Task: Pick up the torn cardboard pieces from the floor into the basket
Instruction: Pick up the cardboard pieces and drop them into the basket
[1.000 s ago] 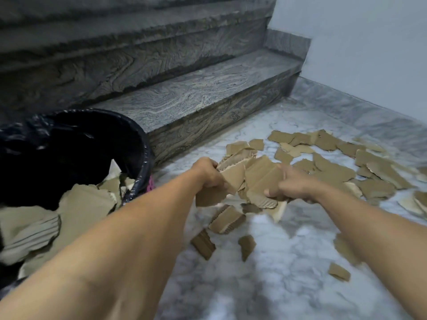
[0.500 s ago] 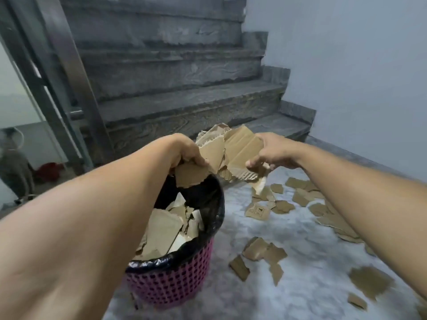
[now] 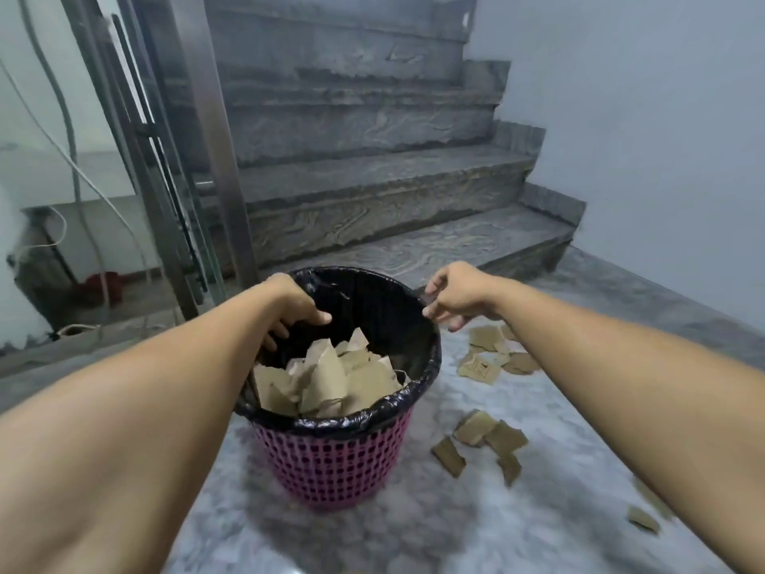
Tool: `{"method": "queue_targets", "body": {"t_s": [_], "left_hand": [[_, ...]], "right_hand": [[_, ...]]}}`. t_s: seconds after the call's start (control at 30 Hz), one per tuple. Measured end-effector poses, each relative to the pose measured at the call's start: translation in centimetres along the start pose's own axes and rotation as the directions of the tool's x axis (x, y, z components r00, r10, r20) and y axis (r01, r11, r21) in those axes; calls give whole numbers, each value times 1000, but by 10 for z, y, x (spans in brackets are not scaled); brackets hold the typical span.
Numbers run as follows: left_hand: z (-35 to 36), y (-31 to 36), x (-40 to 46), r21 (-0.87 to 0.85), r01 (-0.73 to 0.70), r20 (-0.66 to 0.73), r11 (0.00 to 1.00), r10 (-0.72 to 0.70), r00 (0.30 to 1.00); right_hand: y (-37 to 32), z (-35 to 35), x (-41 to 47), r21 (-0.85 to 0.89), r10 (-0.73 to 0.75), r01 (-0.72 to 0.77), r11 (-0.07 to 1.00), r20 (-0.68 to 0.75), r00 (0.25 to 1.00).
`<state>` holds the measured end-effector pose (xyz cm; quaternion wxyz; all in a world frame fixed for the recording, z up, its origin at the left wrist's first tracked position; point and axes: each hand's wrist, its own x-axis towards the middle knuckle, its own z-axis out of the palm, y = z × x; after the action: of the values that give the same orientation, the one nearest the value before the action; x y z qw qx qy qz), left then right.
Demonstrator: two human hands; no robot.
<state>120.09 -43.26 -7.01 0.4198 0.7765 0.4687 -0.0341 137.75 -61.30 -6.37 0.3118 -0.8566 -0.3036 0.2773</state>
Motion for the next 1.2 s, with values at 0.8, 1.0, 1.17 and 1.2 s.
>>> {"method": "queue_targets", "body": {"t_s": [0.8,1.0,1.17,1.2], "left_hand": [[323,149,80,261,-40,183,965,-9,983],[419,86,151,336,389,171,858,-461,871],[472,66,142,320,509,5,799,-539,843],[480,64,136,338,470,4,815,-501,866]], "right_hand": [[311,-172,91,-164,445,-436,885,23,895],[351,-167,172,-279,464,-417,865,131,876],[362,-143,238,-264,342,-289,920,183,922],[364,-135,249,-311,296,-231,922,181,938]]}}
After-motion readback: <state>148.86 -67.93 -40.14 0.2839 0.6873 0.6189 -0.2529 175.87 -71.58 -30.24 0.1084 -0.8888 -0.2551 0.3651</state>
